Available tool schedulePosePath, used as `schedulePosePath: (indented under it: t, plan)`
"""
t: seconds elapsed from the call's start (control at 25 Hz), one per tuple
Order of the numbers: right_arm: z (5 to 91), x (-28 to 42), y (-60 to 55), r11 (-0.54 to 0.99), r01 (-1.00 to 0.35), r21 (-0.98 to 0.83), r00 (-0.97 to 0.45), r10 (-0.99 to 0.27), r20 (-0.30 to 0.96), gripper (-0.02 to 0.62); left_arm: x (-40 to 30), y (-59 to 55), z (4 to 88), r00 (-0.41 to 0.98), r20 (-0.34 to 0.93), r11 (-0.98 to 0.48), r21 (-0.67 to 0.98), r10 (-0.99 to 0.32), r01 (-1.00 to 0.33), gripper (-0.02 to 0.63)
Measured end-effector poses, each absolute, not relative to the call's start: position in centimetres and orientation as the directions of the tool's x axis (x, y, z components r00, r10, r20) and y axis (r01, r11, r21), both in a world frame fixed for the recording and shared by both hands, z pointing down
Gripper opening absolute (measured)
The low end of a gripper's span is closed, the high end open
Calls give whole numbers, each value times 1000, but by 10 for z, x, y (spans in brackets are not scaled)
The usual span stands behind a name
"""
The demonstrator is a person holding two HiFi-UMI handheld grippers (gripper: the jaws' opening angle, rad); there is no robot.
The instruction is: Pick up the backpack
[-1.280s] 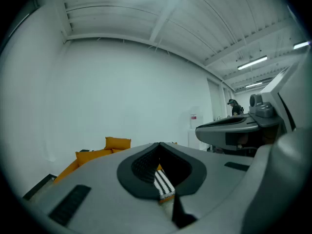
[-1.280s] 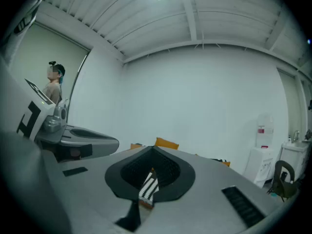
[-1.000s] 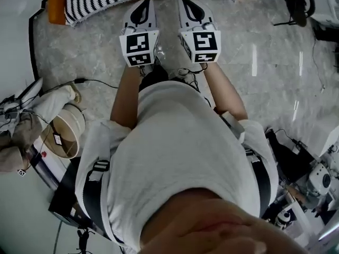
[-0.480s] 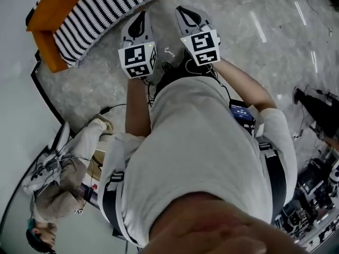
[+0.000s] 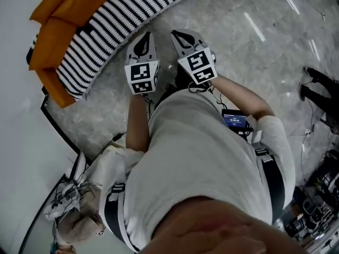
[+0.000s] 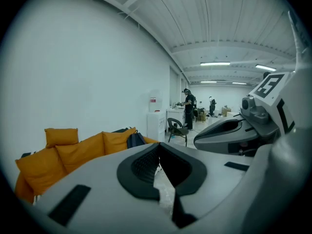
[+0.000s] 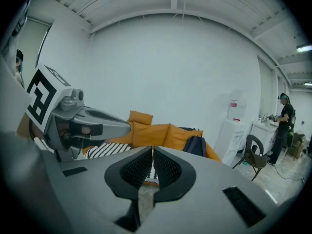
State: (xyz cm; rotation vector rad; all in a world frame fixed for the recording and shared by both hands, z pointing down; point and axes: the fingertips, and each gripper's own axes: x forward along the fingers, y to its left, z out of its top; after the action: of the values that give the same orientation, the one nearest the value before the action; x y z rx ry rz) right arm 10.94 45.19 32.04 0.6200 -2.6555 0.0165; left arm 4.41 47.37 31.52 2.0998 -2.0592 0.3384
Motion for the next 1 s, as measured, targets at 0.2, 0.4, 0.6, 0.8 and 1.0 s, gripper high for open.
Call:
schedulePosePath:
  t: [0.2,0.4,0.6,0.8,1.0]
  plan:
    - [330,114,399,890,-453,46,-805,-431,407,41,43,424,334,48,356,-63,-30,-933,-998,12]
    - [318,152,302,848,-528,41,-775,-501,385,41,82,319,326,140,356,-169,-50,-924,-984,12]
    - [307,161,220,835,-547,53,-769,-527,361,40,99,224,315,193,344,-226,-59,-919,-972,12]
    - [303,188,162,803,-588,98,-732,-580,358,41,120,162,319,227,341,-260,-54,-912,-964,12]
    - [311,194,126,804,-587,94,-726,-575,378,40,121,125,331,219,360,-249,-37,-907,-968,12]
